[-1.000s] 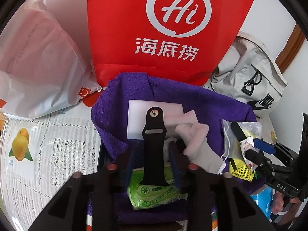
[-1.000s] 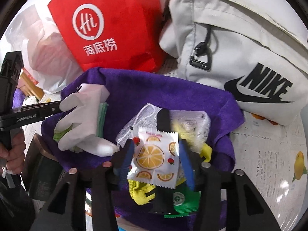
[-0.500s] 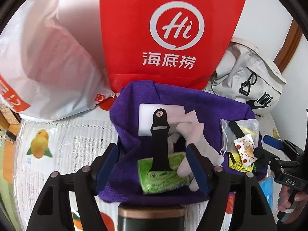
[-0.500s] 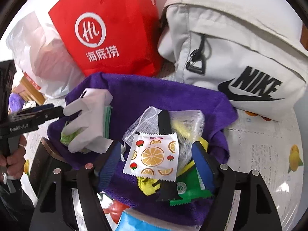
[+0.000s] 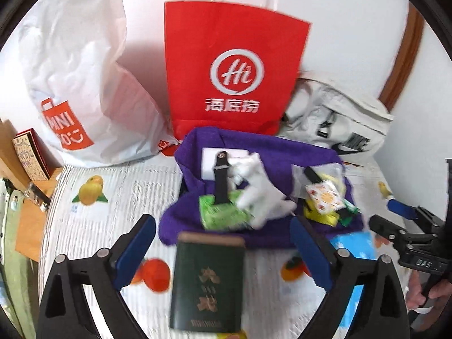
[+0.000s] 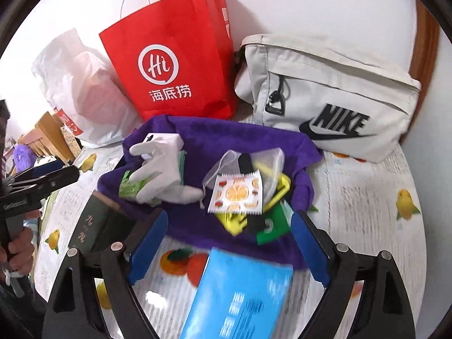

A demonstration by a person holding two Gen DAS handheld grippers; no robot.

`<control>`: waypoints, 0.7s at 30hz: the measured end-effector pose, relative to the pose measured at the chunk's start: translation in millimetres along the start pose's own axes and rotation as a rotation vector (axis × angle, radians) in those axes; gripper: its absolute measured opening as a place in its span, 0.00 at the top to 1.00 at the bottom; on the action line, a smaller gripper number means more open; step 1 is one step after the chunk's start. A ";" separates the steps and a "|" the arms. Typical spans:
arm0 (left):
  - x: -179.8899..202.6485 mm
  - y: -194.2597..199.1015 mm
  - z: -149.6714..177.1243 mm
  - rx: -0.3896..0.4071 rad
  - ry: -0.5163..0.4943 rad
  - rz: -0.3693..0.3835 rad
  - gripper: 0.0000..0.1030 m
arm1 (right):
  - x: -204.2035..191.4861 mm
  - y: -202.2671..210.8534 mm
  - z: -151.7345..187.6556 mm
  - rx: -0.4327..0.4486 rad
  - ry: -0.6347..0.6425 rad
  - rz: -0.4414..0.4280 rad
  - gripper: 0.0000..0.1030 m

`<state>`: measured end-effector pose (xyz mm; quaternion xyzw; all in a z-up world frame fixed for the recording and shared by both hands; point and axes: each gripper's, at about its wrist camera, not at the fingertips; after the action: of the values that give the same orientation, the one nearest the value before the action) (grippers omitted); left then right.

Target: Organize soft objects

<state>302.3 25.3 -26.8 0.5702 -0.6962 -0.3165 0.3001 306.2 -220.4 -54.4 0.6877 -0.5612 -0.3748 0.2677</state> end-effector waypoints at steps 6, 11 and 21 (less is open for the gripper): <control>18.0 42.7 25.9 0.029 -0.017 -0.017 0.00 | -1.0 38.7 27.9 0.042 -0.023 -0.023 0.09; 26.5 73.3 48.0 0.044 0.010 -0.017 0.00 | -3.9 72.2 55.9 0.071 -0.029 -0.028 0.09; 45.7 134.4 98.0 0.080 0.011 -0.050 0.00 | -11.8 137.8 116.3 0.098 -0.054 0.031 0.09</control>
<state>137.0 10.1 20.3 0.6005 -0.6924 -0.2926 0.2727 131.5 -234.0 -10.2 0.6808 -0.5965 -0.3611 0.2243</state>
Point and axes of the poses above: each gripper's, at about its wrist camera, not at the fingertips, and y roughly against the way its jaws point, x to its right, z to its underside, and after that the axes turned 5 degrees about -y, right-handed
